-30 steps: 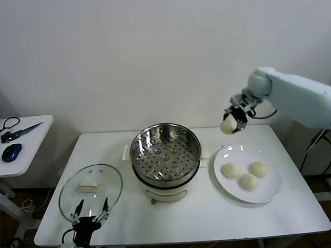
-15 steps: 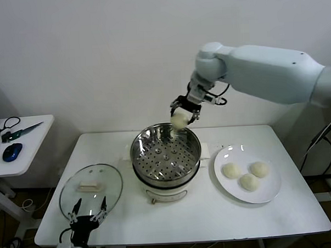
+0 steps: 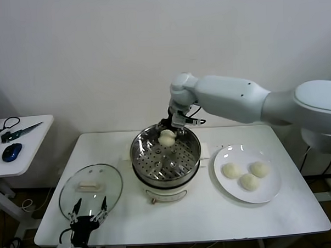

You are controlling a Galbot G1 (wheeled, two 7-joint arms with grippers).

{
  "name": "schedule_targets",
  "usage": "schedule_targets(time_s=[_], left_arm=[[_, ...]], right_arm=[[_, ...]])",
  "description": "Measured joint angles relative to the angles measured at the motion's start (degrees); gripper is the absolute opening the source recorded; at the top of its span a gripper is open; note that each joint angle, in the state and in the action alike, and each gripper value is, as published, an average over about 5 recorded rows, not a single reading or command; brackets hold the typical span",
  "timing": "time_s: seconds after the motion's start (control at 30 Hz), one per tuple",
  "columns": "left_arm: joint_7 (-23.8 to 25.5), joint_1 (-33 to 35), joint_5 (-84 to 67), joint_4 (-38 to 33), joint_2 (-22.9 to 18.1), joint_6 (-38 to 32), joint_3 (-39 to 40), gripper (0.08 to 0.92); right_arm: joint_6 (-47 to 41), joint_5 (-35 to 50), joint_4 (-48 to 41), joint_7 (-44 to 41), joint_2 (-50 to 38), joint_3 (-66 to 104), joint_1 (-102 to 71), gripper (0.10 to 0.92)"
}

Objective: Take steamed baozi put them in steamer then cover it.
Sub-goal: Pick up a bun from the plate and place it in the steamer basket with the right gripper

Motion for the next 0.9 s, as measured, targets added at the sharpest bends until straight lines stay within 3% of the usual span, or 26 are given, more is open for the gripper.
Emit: schedule_targets(time_s=[0.37,0.6,0.9], left_arm=[[-0.04,-0.38,0.03,0.46,-0.04,0.0,-0.11,0.823],[-0.09,-0.48,-0.01,0.49,-0.06,-0.04,-0.2,0.823],[-0.09,-0.49,0.07,0.08,-0.35,0.33,-0.05,0.823]], right_arm=[[1.9,-3.11,-7.15,1.17,3.26,1.39,-3.77,0.704],[2.48,-3.11,-9.3,2.14,4.17,1.52,-4.3,0.806],[1.36,6.47,-5.42,0.71,1.44,-1.57,1.63,0.823]])
